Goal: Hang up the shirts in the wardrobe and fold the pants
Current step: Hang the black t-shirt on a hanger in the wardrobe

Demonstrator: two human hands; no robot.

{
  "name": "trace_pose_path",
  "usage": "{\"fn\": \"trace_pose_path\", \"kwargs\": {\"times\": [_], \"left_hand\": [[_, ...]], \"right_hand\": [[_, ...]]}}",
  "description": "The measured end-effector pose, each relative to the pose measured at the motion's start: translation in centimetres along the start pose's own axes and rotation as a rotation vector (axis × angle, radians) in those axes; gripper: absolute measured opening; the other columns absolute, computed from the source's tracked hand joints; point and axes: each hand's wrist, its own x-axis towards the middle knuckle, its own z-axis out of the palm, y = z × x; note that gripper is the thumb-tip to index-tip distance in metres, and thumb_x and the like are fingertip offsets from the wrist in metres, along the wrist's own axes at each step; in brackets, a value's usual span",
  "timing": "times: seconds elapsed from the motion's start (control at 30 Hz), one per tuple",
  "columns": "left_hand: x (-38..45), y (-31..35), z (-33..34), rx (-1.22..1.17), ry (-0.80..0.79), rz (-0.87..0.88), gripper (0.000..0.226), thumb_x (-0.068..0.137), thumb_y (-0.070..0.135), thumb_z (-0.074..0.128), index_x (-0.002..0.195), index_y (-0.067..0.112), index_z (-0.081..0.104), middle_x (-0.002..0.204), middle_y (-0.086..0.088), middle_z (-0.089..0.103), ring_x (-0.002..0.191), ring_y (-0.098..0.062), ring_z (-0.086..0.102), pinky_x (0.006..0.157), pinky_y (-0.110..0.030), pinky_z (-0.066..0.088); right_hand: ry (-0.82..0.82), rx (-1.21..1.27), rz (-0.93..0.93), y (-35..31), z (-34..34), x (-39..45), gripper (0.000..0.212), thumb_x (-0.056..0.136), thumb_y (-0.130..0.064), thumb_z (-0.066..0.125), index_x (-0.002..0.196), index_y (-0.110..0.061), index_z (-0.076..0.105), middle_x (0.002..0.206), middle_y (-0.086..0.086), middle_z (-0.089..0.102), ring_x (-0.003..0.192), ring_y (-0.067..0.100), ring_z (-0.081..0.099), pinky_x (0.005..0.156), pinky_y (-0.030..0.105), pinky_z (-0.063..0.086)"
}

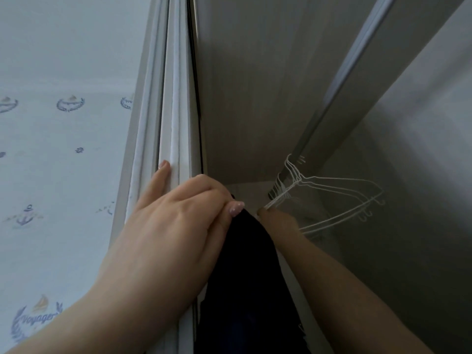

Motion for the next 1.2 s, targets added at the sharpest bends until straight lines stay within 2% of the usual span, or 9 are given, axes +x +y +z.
{"fn": "trace_pose_path", "kwargs": {"times": [0.17, 0.3, 0.4, 0.53, 0.77, 1.07, 1.2], "left_hand": [[-0.2, 0.1, -0.1, 0.012, -0.016, -0.015, 0.04, 0.095, 0.039, 0.03, 0.079, 0.023, 0.064, 0.087, 0.016, 0.061, 0.08, -0.007, 0.064, 0.115, -0.049, 0.025], [-0.3, 0.3, -0.2, 0.035, -0.023, -0.025, 0.043, 0.095, 0.039, 0.029, 0.079, 0.022, 0.065, 0.086, 0.015, 0.06, 0.077, -0.008, 0.065, 0.114, -0.049, 0.027], [-0.3, 0.4, -0.3, 0.04, -0.013, -0.017, 0.043, 0.095, 0.037, 0.029, 0.078, 0.022, 0.066, 0.084, 0.014, 0.061, 0.075, -0.009, 0.065, 0.112, -0.052, 0.03], [-0.3, 0.2, -0.3, 0.027, -0.026, -0.027, 0.045, 0.096, 0.038, 0.026, 0.08, 0.022, 0.065, 0.086, 0.013, 0.061, 0.077, -0.01, 0.065, 0.115, -0.049, 0.026], [-0.4, 0.1, -0.3, 0.003, -0.021, -0.03, 0.044, 0.096, 0.039, 0.027, 0.079, 0.023, 0.065, 0.087, 0.013, 0.062, 0.074, -0.01, 0.065, 0.115, -0.048, 0.025], [-0.3, 0.0, -0.1, -0.036, 0.002, -0.018, 0.043, 0.097, 0.041, 0.023, 0.08, 0.027, 0.06, 0.086, 0.016, 0.058, 0.075, -0.005, 0.062, 0.118, -0.046, 0.021], [-0.4, -0.3, -0.1, -0.056, 0.024, -0.003, 0.039, 0.098, 0.037, 0.031, 0.08, 0.024, 0.062, 0.085, 0.013, 0.06, 0.076, -0.009, 0.064, 0.117, -0.047, 0.022]], "right_hand": [[0.158, 0.03, -0.028, 0.2, -0.3, -1.1, 0.047, 0.093, -0.035, 0.041, 0.137, -0.018, 0.041, 0.132, 0.012, 0.049, 0.116, 0.033, 0.053, 0.089, 0.04, 0.044], [0.301, 0.033, -0.055, 0.0, -1.6, -1.2, 0.043, 0.095, -0.043, 0.042, 0.129, -0.018, 0.049, 0.122, 0.012, 0.056, 0.11, 0.031, 0.056, 0.083, 0.037, 0.045], [0.326, 0.105, -0.06, -0.4, -3.1, -1.1, 0.038, 0.094, -0.039, 0.043, 0.121, -0.013, 0.052, 0.116, 0.015, 0.057, 0.104, 0.033, 0.057, 0.08, 0.037, 0.046], [0.403, 0.174, -0.064, -0.9, -4.5, -1.2, 0.034, 0.089, -0.035, 0.051, 0.112, -0.009, 0.055, 0.111, 0.018, 0.056, 0.1, 0.036, 0.056, 0.078, 0.038, 0.043], [0.435, 0.168, -0.057, -1.0, -5.8, -2.2, 0.041, 0.085, -0.05, 0.052, 0.115, -0.023, 0.055, 0.117, 0.007, 0.053, 0.106, 0.03, 0.056, 0.082, 0.037, 0.046], [0.545, 0.14, -0.122, -1.0, -9.0, -4.0, 0.035, 0.084, -0.037, 0.055, 0.117, -0.024, 0.055, 0.118, 0.002, 0.055, 0.109, 0.024, 0.055, 0.085, 0.037, 0.046], [0.569, 0.208, -0.107, -1.5, -10.8, -6.7, 0.03, 0.083, -0.03, 0.053, 0.113, -0.025, 0.055, 0.116, 0.0, 0.056, 0.103, 0.024, 0.057, 0.077, 0.033, 0.042]]}}
